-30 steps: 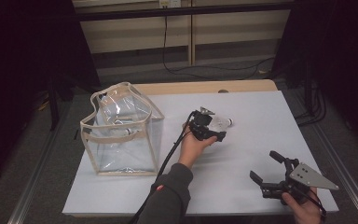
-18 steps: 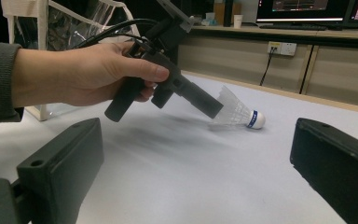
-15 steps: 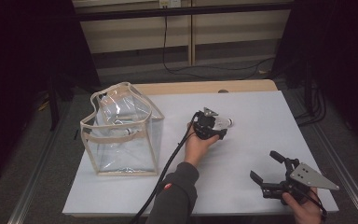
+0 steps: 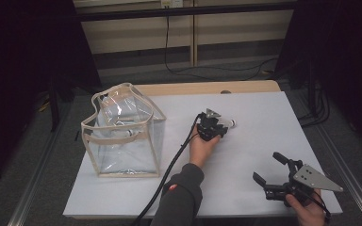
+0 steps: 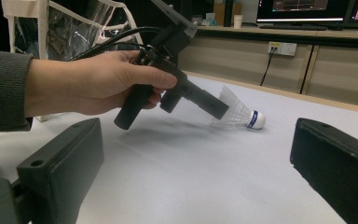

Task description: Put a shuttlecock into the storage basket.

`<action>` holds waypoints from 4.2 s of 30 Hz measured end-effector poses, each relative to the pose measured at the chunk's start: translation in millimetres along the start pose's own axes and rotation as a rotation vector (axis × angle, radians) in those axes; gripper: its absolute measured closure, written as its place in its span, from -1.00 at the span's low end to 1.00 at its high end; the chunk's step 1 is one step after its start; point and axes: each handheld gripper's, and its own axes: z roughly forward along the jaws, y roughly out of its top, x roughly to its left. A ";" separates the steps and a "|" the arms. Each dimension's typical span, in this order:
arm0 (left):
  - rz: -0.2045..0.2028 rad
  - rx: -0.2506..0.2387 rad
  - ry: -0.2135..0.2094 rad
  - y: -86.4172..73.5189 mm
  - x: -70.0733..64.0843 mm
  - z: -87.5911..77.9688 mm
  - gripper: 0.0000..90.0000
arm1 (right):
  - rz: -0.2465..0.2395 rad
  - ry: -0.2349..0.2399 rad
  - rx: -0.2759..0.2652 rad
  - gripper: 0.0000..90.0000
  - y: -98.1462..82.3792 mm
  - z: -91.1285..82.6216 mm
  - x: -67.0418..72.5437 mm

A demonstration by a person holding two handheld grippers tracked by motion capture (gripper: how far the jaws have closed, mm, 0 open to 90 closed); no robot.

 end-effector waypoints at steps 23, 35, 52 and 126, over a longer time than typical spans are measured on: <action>-0.032 0.011 -0.063 -21.6 4.6 -44.2 1.00 | -0.010 -0.001 0.005 -0.95 -0.1 1.4 -0.5; -0.025 0.012 -0.050 -19.0 -2.5 -21.8 0.65 | -0.005 -0.001 0.003 -0.95 0.2 2.0 -0.9; -0.057 0.063 -0.077 -4.5 1.1 -44.3 0.97 | -0.008 0.001 -0.001 -0.95 1.0 1.3 -0.3; -0.036 0.195 -0.105 41.8 5.0 -125.7 0.98 | -0.012 0.007 -0.003 -0.95 1.5 1.8 1.3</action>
